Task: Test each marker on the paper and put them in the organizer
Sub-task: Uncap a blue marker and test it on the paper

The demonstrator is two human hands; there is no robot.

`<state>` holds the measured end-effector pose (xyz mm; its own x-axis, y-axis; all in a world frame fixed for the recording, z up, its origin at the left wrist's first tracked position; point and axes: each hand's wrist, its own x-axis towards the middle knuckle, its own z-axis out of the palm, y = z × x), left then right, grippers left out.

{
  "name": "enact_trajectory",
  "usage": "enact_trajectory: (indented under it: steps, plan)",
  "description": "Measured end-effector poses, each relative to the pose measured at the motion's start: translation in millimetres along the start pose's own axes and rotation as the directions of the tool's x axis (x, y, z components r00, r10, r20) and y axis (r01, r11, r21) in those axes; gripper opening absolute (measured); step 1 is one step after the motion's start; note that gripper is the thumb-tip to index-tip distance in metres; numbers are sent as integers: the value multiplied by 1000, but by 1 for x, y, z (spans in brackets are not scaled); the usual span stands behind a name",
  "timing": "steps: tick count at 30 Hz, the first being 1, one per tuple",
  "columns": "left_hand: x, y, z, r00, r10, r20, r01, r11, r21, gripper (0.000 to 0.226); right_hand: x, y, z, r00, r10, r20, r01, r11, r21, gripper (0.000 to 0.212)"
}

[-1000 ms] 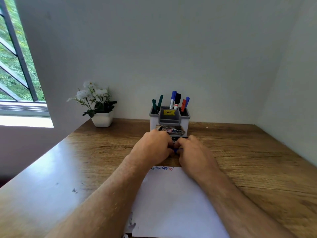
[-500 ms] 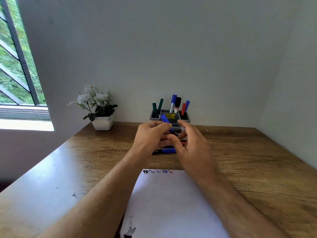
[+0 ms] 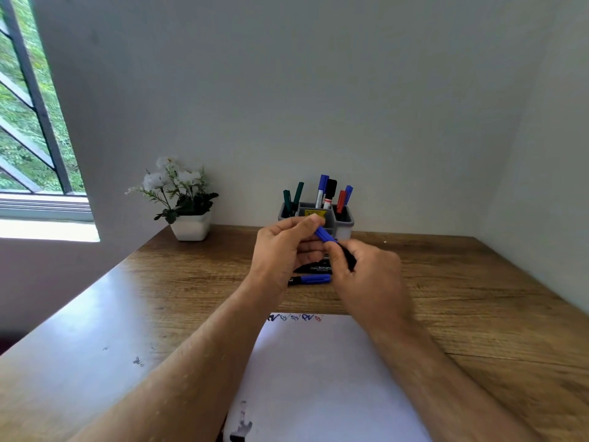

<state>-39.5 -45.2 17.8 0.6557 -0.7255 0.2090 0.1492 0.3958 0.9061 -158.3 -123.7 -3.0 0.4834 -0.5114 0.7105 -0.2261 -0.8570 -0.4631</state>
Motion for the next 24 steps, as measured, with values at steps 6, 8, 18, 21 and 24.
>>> enact_trajectory:
  steps: [6, 8, 18, 21, 24]
  plan:
    - [1, -3, 1, 999, 16, -29, -16, 1000, 9, 15, 1, 0, 0, 999, 41, -16, -42, 997, -66, 41]
    - [3, -4, 0, 998, 33, -59, -33, 999, 4, 15, 2, -1, -1, 997, 71, -17, -72, 994, -85, 46]
    - [3, -7, 2, 950, 158, -269, -128, 984, 127, 15, -4, 6, 1, 972, 206, 110, -194, 975, -109, 30]
    - [-1, -4, -5, 937, 159, -310, -121, 983, 138, 18, -6, 5, -9, 953, 259, 157, -260, 966, -16, 26]
    - [-4, -3, -6, 940, 144, -309, -95, 981, 168, 19, -5, -3, -21, 931, 294, 216, -343, 907, 243, 41]
